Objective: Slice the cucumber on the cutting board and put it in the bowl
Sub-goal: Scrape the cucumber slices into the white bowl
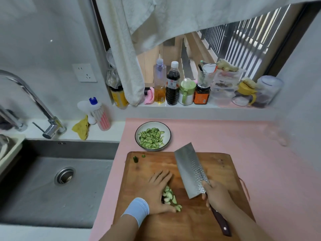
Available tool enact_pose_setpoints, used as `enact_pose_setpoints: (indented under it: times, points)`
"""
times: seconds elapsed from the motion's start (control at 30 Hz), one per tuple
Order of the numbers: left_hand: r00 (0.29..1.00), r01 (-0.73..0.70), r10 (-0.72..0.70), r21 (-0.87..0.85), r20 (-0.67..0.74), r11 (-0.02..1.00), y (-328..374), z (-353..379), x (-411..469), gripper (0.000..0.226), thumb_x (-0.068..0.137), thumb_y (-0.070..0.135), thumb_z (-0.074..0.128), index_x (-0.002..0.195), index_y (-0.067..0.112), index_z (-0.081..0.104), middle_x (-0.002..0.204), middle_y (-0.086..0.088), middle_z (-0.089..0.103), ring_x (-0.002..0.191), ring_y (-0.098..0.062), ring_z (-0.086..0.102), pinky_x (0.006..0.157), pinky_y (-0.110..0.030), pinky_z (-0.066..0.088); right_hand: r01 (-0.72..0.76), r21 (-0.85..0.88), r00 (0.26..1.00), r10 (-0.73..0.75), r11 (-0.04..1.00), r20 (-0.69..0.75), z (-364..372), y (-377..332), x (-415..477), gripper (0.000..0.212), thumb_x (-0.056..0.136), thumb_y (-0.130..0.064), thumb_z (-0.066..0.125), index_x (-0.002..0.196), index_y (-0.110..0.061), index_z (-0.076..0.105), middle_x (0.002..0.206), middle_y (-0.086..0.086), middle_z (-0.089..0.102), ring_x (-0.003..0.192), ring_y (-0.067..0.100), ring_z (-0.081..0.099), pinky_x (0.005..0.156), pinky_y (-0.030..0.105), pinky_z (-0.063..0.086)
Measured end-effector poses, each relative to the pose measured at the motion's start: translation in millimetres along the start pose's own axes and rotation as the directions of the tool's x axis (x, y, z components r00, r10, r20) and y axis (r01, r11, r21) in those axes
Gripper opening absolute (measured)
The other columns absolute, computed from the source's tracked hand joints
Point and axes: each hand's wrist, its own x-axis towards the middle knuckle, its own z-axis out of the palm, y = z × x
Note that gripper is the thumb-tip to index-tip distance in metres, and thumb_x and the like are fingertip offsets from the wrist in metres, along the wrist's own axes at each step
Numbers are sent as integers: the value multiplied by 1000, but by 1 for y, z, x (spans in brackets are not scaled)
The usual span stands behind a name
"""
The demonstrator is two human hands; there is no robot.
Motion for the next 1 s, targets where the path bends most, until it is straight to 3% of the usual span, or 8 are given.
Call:
enact_pose_setpoints:
  times: [0.1,0.23,0.4,0.67,1.0]
  points:
    - [1000,22,-20,87,-23,996,15,18,-9,127,55,96,47,155,35,-3,162,13,-7,148,-13,-12,121,-39,-2,-28,29,999,28,999,20,-5,26,-11,34,107,-27,42,94,-3,63,65,7,63,43,20,51,45,30,42]
    - [987,150,-146,54,-73,987,27,24,-10,108,71,86,40,155,30,4,162,11,2,150,-14,-2,120,-40,14,-72,110,997,67,991,49,-3,51,-25,30,106,-24,44,96,-2,62,64,7,61,42,19,50,42,27,40]
    - [909,286,-334,-212,-249,935,41,31,-20,91,80,72,46,153,24,23,160,7,18,148,-16,15,121,-33,14,-115,211,991,97,971,94,14,64,-36,24,106,-20,48,95,-3,61,62,8,61,40,19,48,40,26,40]
    - [849,360,-484,-438,-213,824,66,29,-14,99,81,67,51,156,19,8,162,7,4,149,-8,-2,122,-31,6,-172,299,970,108,939,219,50,48,-45,18,105,-19,52,102,-4,61,68,10,63,42,21,52,42,30,47]
    - [829,384,-501,-397,-249,834,60,38,-4,88,89,56,53,156,20,9,163,5,0,149,-9,-8,119,-25,0,-243,293,925,130,924,357,86,29,-42,15,104,-19,53,98,-6,56,67,11,65,45,25,57,46,31,48]
